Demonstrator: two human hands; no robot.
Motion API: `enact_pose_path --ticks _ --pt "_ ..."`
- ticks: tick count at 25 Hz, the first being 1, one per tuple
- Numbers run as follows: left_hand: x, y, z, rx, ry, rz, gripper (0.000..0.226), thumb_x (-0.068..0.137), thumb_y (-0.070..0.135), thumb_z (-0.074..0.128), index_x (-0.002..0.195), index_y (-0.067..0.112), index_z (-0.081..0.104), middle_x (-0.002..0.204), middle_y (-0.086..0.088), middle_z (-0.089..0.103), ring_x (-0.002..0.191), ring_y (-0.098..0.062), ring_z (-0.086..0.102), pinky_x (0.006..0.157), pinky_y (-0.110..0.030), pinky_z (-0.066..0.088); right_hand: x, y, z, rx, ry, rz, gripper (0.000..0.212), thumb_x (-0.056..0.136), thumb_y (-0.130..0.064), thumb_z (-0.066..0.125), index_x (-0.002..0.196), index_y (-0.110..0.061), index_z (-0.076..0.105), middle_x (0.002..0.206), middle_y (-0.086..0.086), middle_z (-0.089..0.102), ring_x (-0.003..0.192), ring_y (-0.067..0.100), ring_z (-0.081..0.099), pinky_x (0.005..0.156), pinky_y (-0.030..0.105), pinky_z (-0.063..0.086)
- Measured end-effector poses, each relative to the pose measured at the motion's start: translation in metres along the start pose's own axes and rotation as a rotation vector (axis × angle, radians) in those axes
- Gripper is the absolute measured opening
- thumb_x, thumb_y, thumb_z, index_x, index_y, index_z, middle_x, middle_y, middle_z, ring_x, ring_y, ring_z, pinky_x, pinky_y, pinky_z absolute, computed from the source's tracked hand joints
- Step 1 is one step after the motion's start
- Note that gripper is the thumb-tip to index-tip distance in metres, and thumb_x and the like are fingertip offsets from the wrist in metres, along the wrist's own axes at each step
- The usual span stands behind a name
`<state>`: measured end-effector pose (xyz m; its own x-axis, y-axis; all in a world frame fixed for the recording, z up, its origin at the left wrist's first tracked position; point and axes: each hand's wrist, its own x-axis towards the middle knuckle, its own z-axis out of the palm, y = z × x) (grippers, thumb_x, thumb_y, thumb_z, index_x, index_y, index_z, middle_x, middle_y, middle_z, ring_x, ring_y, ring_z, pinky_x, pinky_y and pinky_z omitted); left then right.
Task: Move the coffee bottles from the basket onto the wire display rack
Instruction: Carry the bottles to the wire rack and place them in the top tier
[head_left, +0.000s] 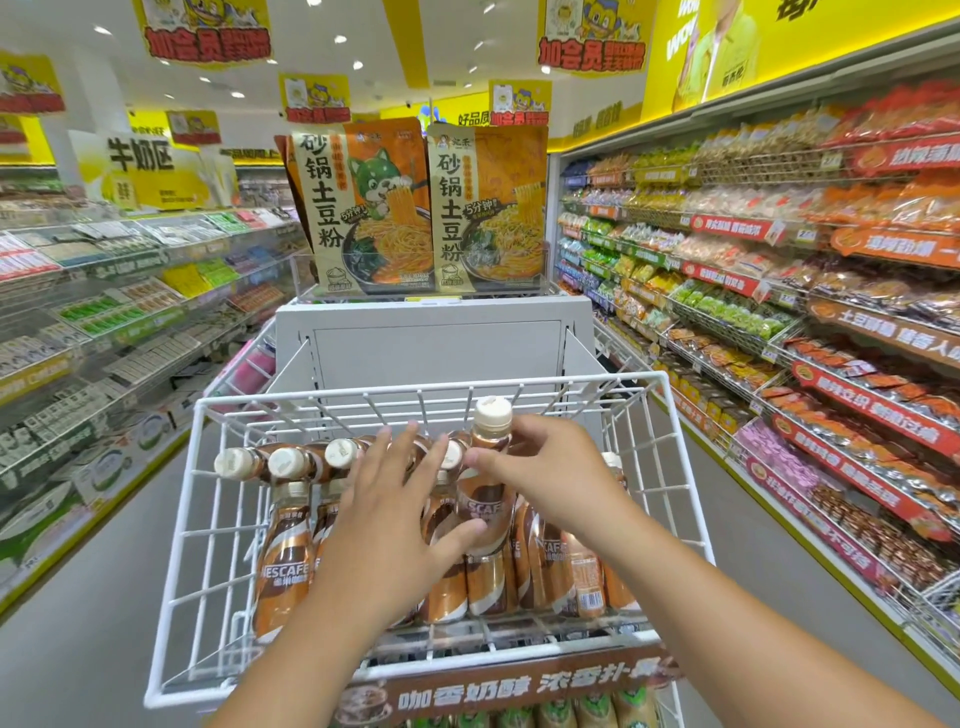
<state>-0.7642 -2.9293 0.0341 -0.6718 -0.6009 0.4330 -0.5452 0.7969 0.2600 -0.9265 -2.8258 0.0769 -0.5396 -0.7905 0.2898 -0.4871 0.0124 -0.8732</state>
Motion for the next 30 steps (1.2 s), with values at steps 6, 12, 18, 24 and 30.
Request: enact_pose_path --ticks 6,12,18,24,30 --pt "-0.010 -0.011 0.033 0.195 0.081 0.004 0.087 0.087 0.084 0.019 0.161 0.040 0.004 0.169 -0.001 -0.019 0.154 -0.025 -0.024 0.122 -0.048 -0.013 -0.002 -0.020 -0.040 0.072 0.152 -0.019 0.016 0.082 -0.030 0.085 0.096 -0.025 0.080 0.089 -0.005 0.080 0.089 0.013 0.076 0.087 0.037 0.060" --pt "-0.011 -0.011 0.049 0.240 0.014 -0.003 0.087 0.089 0.085 0.017 0.161 0.035 0.022 0.169 -0.005 0.001 0.157 -0.027 -0.007 0.122 -0.048 -0.006 -0.001 -0.023 -0.087 0.065 0.335 -0.029 0.011 0.084 -0.028 0.083 0.095 -0.026 0.080 0.088 -0.007 0.080 0.089 0.013 0.075 0.084 0.037 0.060" --pt "-0.011 -0.007 0.047 0.193 0.027 0.013 0.089 0.088 0.085 0.013 0.160 0.038 -0.009 0.165 0.000 -0.027 0.150 -0.022 -0.034 0.122 -0.048 -0.017 -0.003 0.003 -0.085 -0.037 0.450 -0.103 0.008 0.087 -0.024 0.078 0.093 -0.030 0.076 0.090 -0.015 0.077 0.089 0.002 0.069 0.079 0.027 0.052" --pt "-0.011 -0.008 0.050 0.199 0.067 0.021 0.089 0.088 0.085 0.014 0.162 0.036 -0.001 0.165 0.001 -0.021 0.152 -0.021 -0.028 0.122 -0.046 -0.014 0.009 0.051 -0.070 0.031 0.441 -0.170 0.022 0.090 -0.012 0.071 0.097 -0.033 0.074 0.103 -0.010 0.076 0.102 0.011 0.070 0.094 0.042 0.056" --pt "-0.010 -0.011 0.053 0.216 0.078 0.004 0.088 0.089 0.084 0.014 0.162 0.035 0.011 0.169 -0.003 -0.006 0.156 -0.024 -0.015 0.122 -0.046 -0.009 0.031 0.097 -0.060 -0.066 0.397 -0.101 0.022 0.092 -0.013 0.070 0.104 -0.031 0.072 0.113 -0.013 0.069 0.108 0.006 0.064 0.096 0.039 0.054"
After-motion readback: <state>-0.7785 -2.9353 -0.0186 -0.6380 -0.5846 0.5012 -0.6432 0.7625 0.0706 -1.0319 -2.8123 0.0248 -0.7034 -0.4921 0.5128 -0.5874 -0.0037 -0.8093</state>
